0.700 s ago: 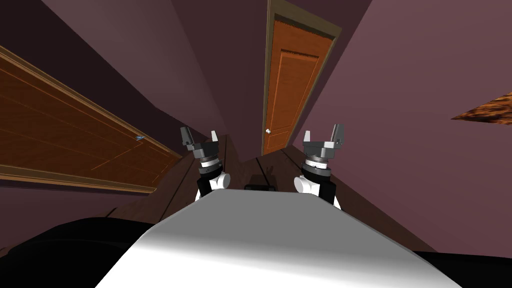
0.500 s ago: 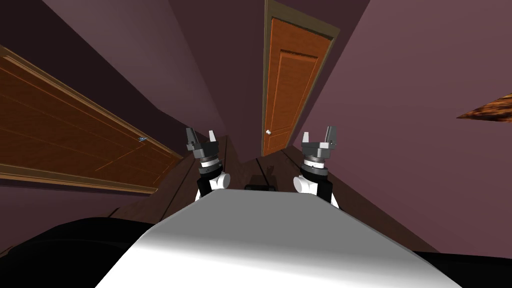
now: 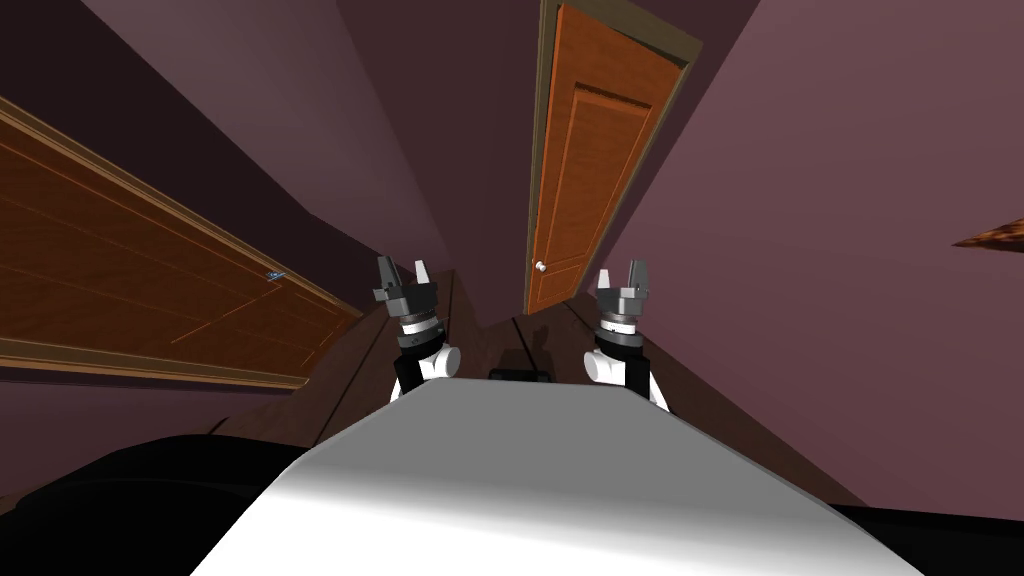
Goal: Pull the door open
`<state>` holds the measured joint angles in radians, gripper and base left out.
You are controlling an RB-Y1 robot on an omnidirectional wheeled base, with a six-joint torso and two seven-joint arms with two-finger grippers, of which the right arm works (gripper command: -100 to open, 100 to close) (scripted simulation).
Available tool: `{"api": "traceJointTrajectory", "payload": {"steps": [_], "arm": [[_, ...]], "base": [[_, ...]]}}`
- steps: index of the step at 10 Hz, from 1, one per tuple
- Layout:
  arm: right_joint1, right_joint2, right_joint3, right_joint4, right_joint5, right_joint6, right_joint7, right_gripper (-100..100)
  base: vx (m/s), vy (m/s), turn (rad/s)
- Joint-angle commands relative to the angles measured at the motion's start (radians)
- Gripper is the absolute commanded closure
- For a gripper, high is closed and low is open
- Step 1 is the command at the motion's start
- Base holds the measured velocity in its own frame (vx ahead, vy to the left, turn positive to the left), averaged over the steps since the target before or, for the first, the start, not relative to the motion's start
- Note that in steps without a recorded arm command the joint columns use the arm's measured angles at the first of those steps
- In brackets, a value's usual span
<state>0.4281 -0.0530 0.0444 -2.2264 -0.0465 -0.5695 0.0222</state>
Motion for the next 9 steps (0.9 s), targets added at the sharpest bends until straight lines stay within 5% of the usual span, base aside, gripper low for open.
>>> {"api": "traceJointTrajectory", "payload": {"steps": [1,9], "arm": [[-0.010,-0.004,0.000,0.036,0.012,-0.011,0.025,-100],[-0.077,-0.035,-0.018,0.252,0.075,-0.066,0.169,-100]], "base": [[0.063,-0.016,0.018],[0.088,-0.014,0.023]]}}
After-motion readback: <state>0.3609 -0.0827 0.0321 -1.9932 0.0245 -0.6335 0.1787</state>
